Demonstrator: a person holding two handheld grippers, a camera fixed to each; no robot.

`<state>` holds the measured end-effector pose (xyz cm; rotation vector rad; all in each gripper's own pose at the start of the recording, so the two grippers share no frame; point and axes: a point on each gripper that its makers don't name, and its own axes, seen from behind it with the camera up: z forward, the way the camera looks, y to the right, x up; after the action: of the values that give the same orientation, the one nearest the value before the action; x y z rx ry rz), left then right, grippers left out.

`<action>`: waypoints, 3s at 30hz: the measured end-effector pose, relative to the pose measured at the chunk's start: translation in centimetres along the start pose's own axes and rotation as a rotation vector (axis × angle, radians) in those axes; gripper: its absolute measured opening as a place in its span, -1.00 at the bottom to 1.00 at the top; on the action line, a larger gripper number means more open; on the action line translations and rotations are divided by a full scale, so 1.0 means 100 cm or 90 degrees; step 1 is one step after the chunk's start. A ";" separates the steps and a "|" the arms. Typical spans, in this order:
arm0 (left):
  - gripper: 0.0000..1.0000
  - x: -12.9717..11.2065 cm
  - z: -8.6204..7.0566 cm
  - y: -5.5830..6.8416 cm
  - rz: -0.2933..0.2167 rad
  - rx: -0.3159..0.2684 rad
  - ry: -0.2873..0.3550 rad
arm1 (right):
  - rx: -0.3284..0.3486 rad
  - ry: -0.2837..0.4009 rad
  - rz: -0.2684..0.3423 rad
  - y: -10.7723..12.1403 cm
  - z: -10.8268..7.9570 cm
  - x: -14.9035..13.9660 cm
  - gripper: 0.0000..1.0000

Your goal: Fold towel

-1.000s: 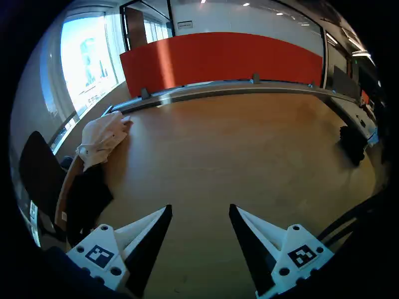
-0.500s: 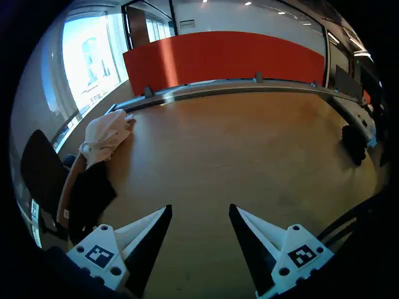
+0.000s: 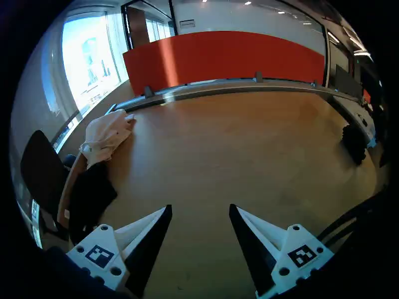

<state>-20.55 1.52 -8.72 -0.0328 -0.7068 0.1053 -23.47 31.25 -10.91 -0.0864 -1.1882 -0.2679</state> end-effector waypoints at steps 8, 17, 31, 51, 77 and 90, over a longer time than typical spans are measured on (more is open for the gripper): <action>0.69 0.000 0.000 -0.001 0.000 0.001 0.000 | -0.009 0.000 0.006 0.003 0.000 -0.001 -0.74; 0.69 0.003 0.001 0.000 -0.003 -0.001 0.004 | -0.034 0.006 0.027 0.012 -0.006 -0.006 0.31; 0.69 0.004 0.001 0.001 -0.006 -0.006 0.009 | -0.052 0.029 0.045 0.012 -0.022 -0.007 0.89; 0.69 0.012 -0.001 -0.004 -0.015 -0.008 0.026 | 0.006 0.205 0.083 -0.034 -0.081 0.056 0.89; 0.69 0.055 -0.008 -0.008 -0.028 -0.017 0.100 | 0.033 0.488 0.168 -0.069 -0.158 0.146 0.89; 0.69 0.100 -0.014 -0.011 -0.038 -0.019 0.180 | 0.037 0.641 0.216 -0.068 -0.213 0.188 0.88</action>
<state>-11.99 1.52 -3.24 -0.0538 -0.4264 0.0325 0.63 17.25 -1.99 -0.0852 -0.1683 0.0406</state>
